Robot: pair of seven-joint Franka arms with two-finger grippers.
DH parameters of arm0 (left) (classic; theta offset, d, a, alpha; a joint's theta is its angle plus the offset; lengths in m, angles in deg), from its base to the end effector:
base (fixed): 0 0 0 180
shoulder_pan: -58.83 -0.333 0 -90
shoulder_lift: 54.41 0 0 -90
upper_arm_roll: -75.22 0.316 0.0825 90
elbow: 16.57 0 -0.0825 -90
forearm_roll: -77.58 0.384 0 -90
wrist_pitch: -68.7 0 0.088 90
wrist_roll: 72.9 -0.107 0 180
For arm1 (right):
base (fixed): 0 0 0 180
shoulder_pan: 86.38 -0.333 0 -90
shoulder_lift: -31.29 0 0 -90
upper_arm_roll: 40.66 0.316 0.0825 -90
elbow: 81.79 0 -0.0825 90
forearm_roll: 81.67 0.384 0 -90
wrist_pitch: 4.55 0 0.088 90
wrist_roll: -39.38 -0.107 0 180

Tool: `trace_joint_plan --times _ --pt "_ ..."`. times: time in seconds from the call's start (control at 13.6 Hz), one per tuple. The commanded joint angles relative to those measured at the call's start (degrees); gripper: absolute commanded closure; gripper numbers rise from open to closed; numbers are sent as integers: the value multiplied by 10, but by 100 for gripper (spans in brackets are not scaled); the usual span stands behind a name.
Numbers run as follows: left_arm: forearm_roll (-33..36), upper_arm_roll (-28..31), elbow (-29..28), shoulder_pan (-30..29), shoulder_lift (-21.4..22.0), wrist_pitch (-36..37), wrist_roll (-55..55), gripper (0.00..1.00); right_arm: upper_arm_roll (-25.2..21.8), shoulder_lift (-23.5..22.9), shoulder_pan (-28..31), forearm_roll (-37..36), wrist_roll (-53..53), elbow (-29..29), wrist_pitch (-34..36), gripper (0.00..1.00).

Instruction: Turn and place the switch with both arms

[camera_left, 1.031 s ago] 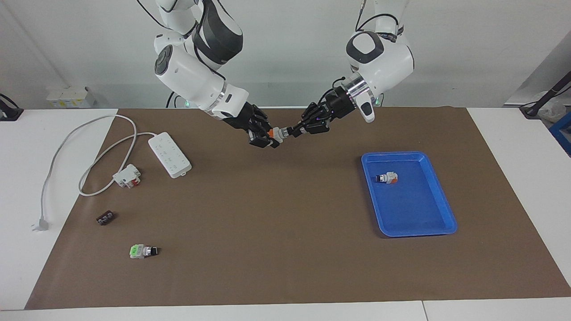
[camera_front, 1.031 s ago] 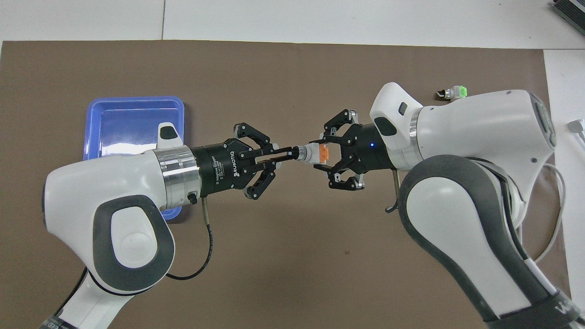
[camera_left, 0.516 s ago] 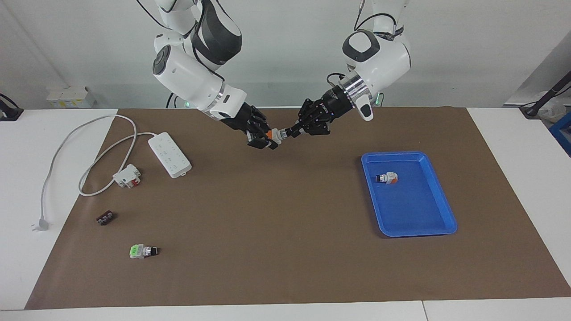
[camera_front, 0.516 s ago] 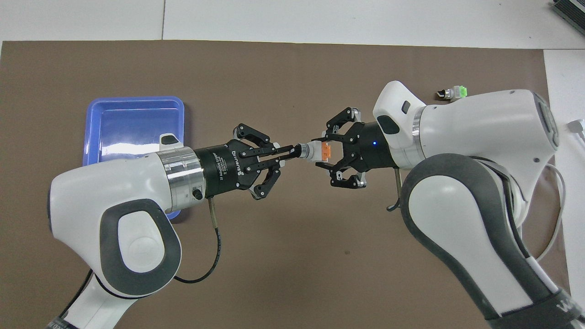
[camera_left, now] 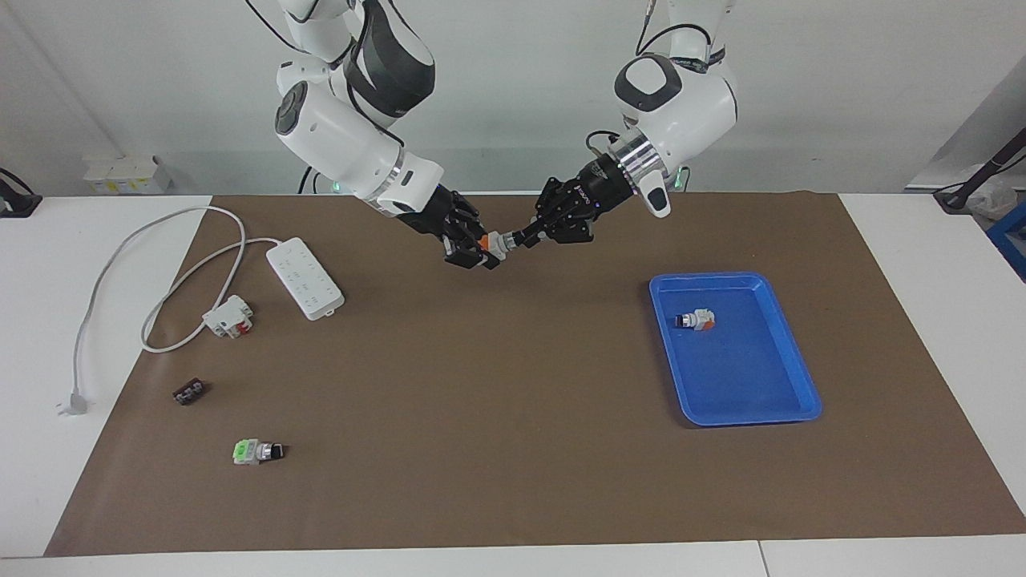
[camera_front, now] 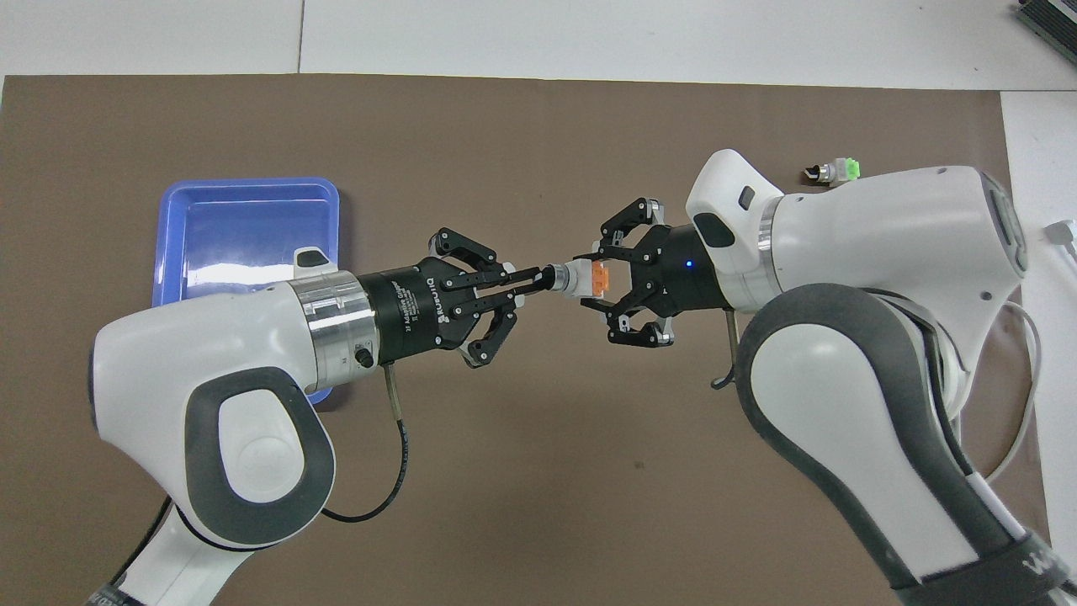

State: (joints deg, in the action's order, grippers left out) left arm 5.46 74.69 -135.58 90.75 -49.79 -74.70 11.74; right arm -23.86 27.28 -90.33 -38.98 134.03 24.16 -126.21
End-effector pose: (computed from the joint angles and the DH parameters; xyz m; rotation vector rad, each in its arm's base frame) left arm 0.4823 -0.2991 0.5160 1.3598 1.7013 -0.7166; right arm 0.5563 0.2389 0.5155 -1.7433 -1.9300 -0.7733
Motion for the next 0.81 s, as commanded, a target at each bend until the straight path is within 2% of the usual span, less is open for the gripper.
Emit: trace_joint_plan --times 0.0,0.44,0.59,0.74 --pt "2 6 11 6 0 -35 19 100 7 23 -2 14 -1 34 -15 0" --pt "6 6 11 6 0 -35 17 100 7 23 -8 14 -1 34 -19 0" --pt "36 6 11 5 0 -35 16 100 7 24 -8 14 -1 34 -19 0" --pt "95 6 12 6 -4 -35 16 100 7 24 -8 14 -2 34 -18 0"
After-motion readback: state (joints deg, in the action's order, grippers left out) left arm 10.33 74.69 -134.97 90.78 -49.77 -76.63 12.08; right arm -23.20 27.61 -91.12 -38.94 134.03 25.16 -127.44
